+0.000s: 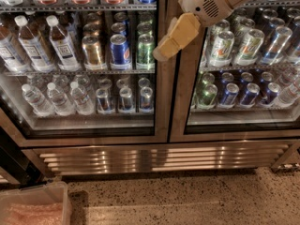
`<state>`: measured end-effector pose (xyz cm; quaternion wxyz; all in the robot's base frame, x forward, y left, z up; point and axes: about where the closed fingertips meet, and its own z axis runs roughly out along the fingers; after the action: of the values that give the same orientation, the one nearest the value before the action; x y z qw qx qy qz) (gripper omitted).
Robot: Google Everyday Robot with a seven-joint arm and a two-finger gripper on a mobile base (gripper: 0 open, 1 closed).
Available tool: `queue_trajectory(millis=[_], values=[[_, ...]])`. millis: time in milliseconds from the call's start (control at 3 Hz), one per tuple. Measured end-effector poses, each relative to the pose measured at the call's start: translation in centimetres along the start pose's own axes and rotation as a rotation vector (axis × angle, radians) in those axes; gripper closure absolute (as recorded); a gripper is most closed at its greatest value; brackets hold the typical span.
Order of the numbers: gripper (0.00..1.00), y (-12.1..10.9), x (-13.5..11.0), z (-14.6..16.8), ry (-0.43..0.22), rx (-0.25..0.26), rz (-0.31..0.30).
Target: Open left fridge door
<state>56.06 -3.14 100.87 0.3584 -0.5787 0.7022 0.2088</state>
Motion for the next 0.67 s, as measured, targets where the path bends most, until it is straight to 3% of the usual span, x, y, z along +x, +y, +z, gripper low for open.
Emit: queue_trajectory(millis=[333,667], values=[[0.00,-0.42,0.02,-0.21,-0.004,0.005,-0.009],[0.19,-0.42,0.02,-0.21,-0.004,0.005,-0.009]])
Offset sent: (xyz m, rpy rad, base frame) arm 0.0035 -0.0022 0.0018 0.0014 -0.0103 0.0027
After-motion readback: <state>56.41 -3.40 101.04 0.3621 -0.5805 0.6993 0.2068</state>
